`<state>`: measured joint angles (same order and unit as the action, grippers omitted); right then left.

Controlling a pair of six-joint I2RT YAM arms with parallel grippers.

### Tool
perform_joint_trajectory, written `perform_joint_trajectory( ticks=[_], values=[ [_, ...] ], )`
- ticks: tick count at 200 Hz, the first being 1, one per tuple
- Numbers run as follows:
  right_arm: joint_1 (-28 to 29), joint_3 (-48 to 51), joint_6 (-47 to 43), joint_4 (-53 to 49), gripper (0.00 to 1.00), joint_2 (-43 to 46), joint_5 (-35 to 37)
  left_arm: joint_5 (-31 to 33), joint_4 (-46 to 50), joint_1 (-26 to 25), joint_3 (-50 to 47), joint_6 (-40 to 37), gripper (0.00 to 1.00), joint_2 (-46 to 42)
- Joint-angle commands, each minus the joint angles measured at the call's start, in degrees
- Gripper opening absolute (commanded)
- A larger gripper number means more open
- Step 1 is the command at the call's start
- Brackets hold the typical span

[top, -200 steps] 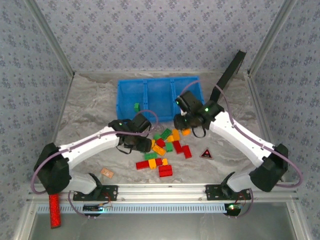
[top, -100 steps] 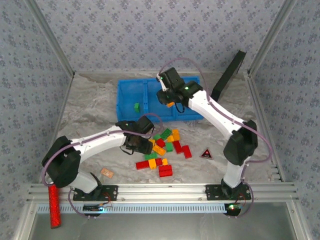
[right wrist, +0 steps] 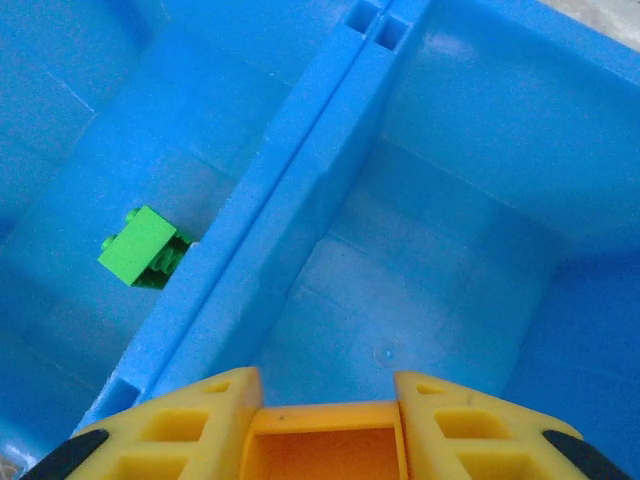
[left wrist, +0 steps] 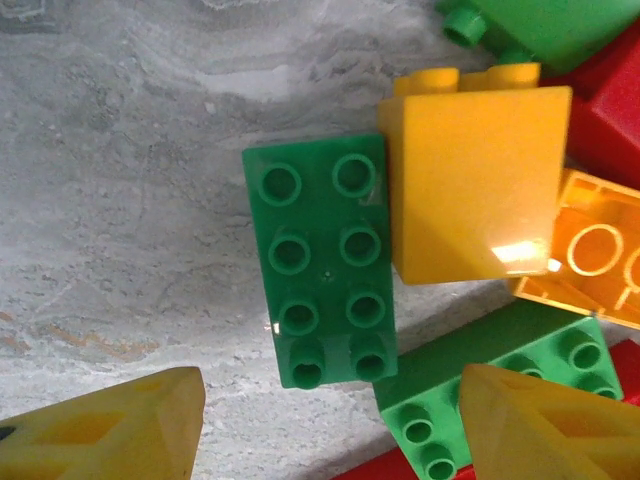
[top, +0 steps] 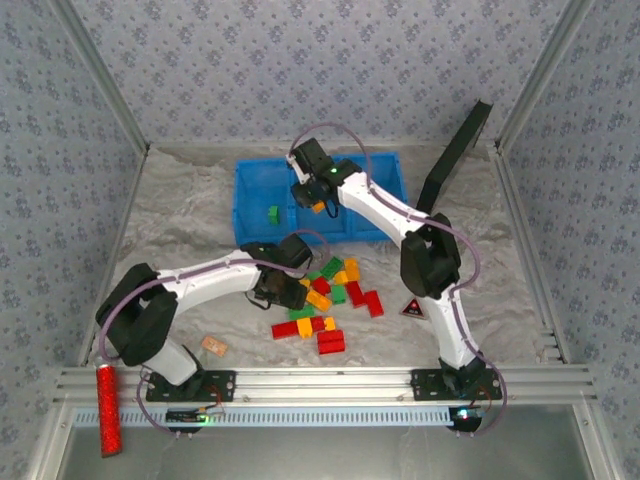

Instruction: Sort the legos into containers by color

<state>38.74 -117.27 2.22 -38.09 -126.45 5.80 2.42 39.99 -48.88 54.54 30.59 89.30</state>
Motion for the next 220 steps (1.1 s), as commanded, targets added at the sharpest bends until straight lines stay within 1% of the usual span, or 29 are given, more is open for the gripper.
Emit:
perform_joint_trajectory(
  ticks=[1, 52, 57, 100, 167, 202, 220],
  values=[
    [-0.22, -2.87, -1.07, -1.64, 0.22, -1.77, -1.03, 1.66, -0.56, -0.09, -0.05, -0.88, 0.68, 0.77],
    [-0.66, -2.70, -0.90, -2.07, 0.26, -3.46, -1.61, 1.74, -0.70, 1.21, -0.24, -1.66, 0.67, 1.91],
    [-0.66, -2.70, -0.82, -2.08, 0.27, -3.66, -1.65, 1.72, -2.44, 1.29, -0.23, -1.82, 0.67, 2.01],
    [-0.81, -2.61, -0.37, -2.25, 0.28, -4.39, -2.29, 1.10, -4.08, 1.99, -0.61, -2.90, 0.66, 3.81],
    [-1.19, -2.40, -0.41, -2.83, 0.37, -3.99, -2.81, -0.65, -5.63, 2.07, -0.25, -3.08, 0.64, 6.21],
    [-1.38, -2.43, -0.64, -3.11, 0.39, -3.48, -3.23, -1.22, -6.13, 2.05, -0.40, -3.12, 0.62, 6.50],
    [-1.35, -2.27, -0.55, -3.16, 0.42, -3.36, -3.16, -1.44, -6.24, 2.03, -0.64, -3.30, 0.58, 6.33]
  ],
)
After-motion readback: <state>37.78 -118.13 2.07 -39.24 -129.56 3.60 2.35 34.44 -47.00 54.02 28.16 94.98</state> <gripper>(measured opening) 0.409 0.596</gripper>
